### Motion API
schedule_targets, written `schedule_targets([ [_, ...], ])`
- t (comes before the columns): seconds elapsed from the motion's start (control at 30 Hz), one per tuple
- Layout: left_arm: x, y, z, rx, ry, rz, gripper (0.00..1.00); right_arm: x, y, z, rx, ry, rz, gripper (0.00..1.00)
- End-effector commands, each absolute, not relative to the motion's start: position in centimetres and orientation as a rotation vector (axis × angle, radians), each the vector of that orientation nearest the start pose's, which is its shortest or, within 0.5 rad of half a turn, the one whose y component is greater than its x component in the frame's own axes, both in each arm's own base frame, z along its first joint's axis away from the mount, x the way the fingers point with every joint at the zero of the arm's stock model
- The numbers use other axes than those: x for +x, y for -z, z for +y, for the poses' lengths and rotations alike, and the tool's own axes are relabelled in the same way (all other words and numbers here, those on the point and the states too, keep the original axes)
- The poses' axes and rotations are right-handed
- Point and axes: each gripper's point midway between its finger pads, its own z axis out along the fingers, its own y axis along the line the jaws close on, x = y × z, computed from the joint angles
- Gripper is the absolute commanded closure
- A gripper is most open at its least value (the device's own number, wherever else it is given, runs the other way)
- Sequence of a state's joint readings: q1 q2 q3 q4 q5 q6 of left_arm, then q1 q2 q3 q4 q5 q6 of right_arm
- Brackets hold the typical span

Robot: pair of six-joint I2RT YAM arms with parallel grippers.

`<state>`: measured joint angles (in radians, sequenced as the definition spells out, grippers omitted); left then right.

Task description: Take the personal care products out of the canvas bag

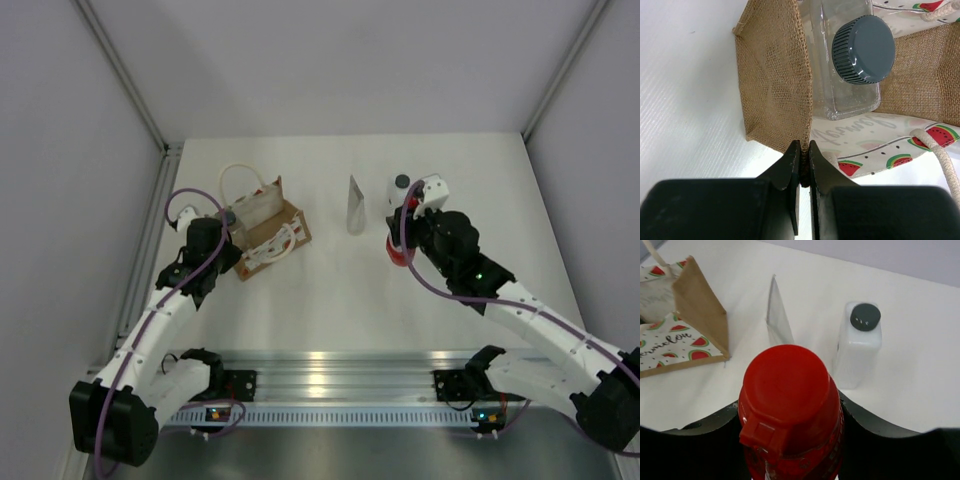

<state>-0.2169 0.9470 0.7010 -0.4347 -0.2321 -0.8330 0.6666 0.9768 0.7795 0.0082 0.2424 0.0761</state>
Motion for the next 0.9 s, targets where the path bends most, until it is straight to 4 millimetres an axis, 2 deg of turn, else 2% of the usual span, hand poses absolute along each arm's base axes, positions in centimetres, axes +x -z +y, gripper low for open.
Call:
schedule_targets([
  [0.0, 29.3, -15.5, -5.8, -0.771, 0.349, 2.086, 1.0, 31.9, -31.1, 18.4, -0.202, -0.427, 1.492, 1.0],
  [0.07, 29.3, -15.5, -5.9, -0.769, 0.354, 2.087, 1.0, 32.6, -30.4, 17.6, -0.182, -0.417, 1.489, 1.0],
  [0.17, 29.2, -15.4, -5.9, -0.772, 0.354, 2.089, 1.0, 33.5, -27.7, 17.4, -0.189, -0.407, 1.54, 1.0],
  [0.2, 29.2, -15.4, -5.9, -0.773, 0.353, 2.088, 1.0, 33.7, -27.9, 17.5, -0.182, -0.415, 1.515, 1.0],
  [0.27, 29.2, -15.4, -5.9, -0.774, 0.351, 2.089, 1.0, 34.1, -26.1, 17.5, -0.183, -0.419, 1.531, 1.0],
  [0.6, 29.2, -15.2, -5.7, -0.767, 0.338, 2.094, 1.0, 35.8, -22.2, 18.5, -0.197, -0.432, 1.587, 1.0],
  [0.7, 29.2, -15.3, -5.7, -0.767, 0.338, 2.091, 1.0, 35.9, -21.3, 18.9, -0.213, -0.434, 1.623, 0.87],
  [0.77, 29.3, -15.3, -5.7, -0.767, 0.338, 2.092, 1.0, 35.8, -20.8, 19.0, -0.227, -0.427, 1.646, 0.74],
  [0.8, 29.3, -15.4, -5.8, -0.767, 0.338, 2.091, 1.0, 35.9, -20.8, 19.1, -0.223, -0.426, 1.649, 0.61],
  [0.87, 29.4, -15.4, -5.8, -0.765, 0.339, 2.095, 1.0, 35.8, -20.7, 19.0, -0.221, -0.42, 1.662, 0.52],
])
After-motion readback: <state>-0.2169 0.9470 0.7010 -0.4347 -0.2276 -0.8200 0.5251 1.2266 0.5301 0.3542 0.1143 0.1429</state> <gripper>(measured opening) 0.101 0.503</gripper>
